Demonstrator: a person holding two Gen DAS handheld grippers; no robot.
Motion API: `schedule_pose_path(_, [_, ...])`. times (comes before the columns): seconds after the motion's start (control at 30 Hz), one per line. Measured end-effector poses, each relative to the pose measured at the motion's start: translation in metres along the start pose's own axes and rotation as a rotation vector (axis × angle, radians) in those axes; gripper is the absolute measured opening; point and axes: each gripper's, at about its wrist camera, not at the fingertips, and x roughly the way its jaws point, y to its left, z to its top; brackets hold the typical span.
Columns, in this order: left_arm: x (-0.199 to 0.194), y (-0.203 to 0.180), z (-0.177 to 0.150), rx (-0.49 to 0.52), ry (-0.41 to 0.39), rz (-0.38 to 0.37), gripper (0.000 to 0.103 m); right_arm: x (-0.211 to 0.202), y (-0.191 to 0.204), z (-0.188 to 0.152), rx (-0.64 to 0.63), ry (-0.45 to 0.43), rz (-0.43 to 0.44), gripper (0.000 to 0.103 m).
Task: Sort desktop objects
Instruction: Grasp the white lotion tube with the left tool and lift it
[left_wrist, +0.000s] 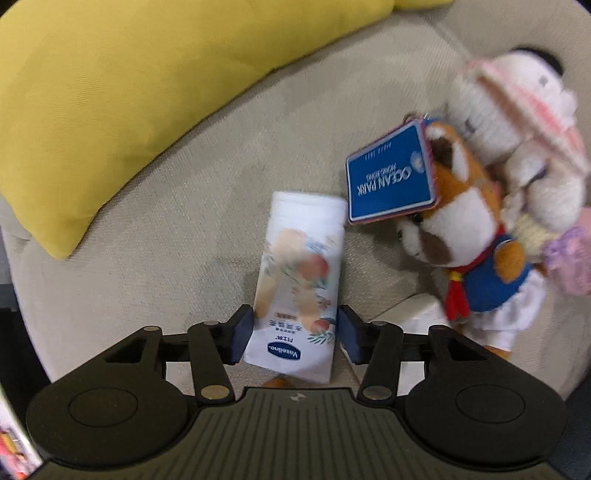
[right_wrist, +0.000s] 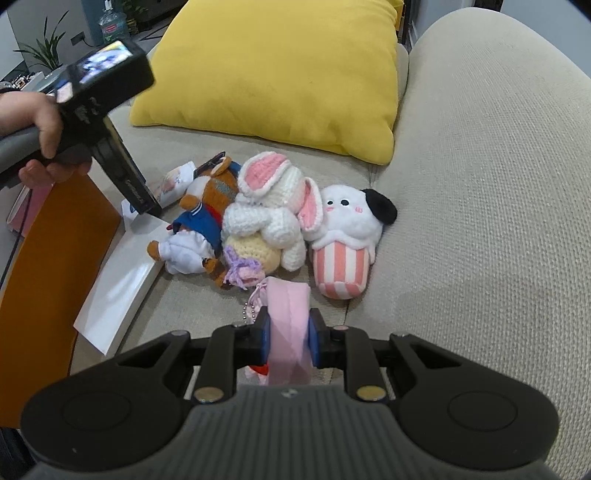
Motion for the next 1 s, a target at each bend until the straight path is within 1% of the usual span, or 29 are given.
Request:
schedule_pose_path(0.13, [0.007,-0.008,0.0,0.008,0.023,0.027,0.057,0.0,-0.001,0.0,0.004,0.001,0.005,0.022])
schedule_pose_path(0.2, [0.006,-0.01,-0.003,0.008,0.021,0.027,0.053,-0.001,-0.001,0.0,0.005,0.001,0.006,0.022])
schedule_pose_path(0.27, [0.002,-0.012,-0.009,0.01,0.024,0.035,0.053,-0.001,-0.001,-0.001,0.002,0.0,0.006,0.022])
schedule_pose_path(0.3, [0.001,-0.012,-0.013,0.015,0.024,0.036,0.048,-0.001,-0.001,-0.001,0.001,0.0,0.005,0.022])
schedule_pose_path(0.33, [-0.002,-0.013,-0.017,0.019,0.021,0.038,0.041,-0.001,-0.001,-0.001,0.001,0.0,0.005,0.022])
schedule_pose_path(0.4, [-0.004,-0.016,-0.025,0.023,0.018,0.051,0.033,-0.001,0.0,-0.001,-0.002,-0.001,0.004,0.022])
schedule_pose_path(0.53, [-0.009,-0.026,-0.041,0.062,-0.018,0.102,0.019,-0.002,0.001,-0.002,-0.009,-0.004,-0.001,0.022])
schedule_pose_path(0.57, [-0.01,-0.027,-0.044,0.064,-0.027,0.115,0.017,-0.002,0.002,-0.002,-0.011,-0.005,-0.003,0.022])
schedule_pose_path(0.6, [-0.012,-0.027,-0.047,0.066,-0.036,0.127,0.012,-0.001,0.003,-0.002,-0.012,-0.006,-0.004,0.022])
schedule_pose_path(0.67, [-0.019,-0.028,-0.054,0.063,-0.068,0.137,0.01,-0.002,0.003,-0.003,-0.015,-0.008,-0.006,0.022])
schedule_pose_path(0.73, [-0.032,-0.028,-0.053,0.061,-0.105,0.14,0.009,-0.003,0.003,-0.003,-0.016,-0.009,-0.007,0.022])
schedule_pose_path(0.8, [-0.04,-0.029,-0.055,0.057,-0.147,0.139,0.009,-0.004,0.002,-0.002,-0.012,-0.01,-0.009,0.021])
schedule_pose_path(0.87, [-0.05,-0.029,-0.063,0.046,-0.185,0.133,0.009,-0.004,0.001,-0.002,-0.004,-0.009,-0.005,0.021])
schedule_pose_path(1.0, [-0.077,-0.02,-0.065,0.017,-0.251,0.077,0.009,-0.005,0.0,-0.002,0.008,-0.006,0.002,0.021])
